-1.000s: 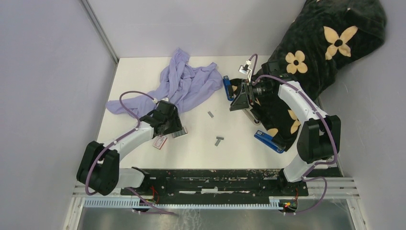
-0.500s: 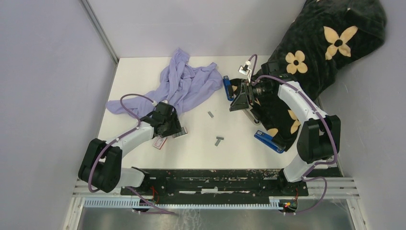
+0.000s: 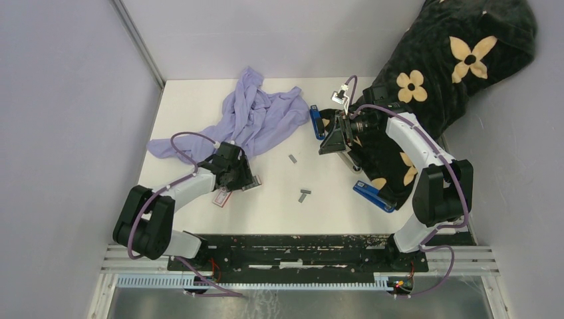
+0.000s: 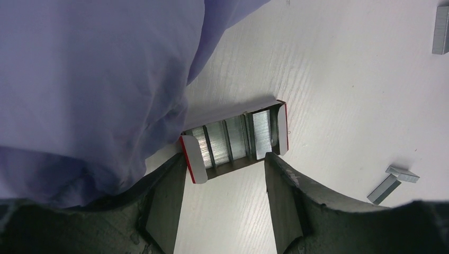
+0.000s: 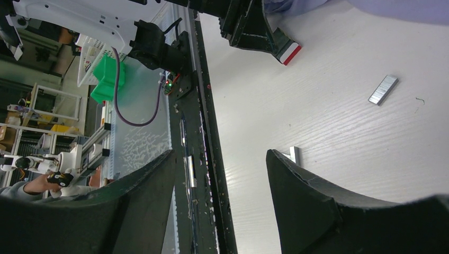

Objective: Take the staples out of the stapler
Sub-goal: Move the staple box to the center of the board.

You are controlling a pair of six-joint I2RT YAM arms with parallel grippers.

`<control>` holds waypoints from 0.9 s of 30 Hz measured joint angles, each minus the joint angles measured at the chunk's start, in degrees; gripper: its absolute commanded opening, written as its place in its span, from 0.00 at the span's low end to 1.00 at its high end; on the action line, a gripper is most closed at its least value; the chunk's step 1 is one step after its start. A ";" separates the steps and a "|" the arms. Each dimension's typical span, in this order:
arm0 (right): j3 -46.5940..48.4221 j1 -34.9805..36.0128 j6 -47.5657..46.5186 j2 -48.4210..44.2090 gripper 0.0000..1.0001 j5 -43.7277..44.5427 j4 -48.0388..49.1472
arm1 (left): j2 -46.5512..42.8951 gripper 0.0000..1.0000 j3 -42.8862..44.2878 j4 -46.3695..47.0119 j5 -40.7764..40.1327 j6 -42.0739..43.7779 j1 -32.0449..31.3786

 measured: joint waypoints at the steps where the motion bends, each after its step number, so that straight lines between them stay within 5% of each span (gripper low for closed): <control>1: 0.00 0.00 0.02 0.00 0.69 0.00 0.00 | 0.11 0.62 0.00 0.17 0.15 0.00 0.00; 27: 0.00 0.11 0.00 0.00 0.70 1.46 0.00 | 5.20 0.60 2.19 5.92 9.55 -0.83 -0.46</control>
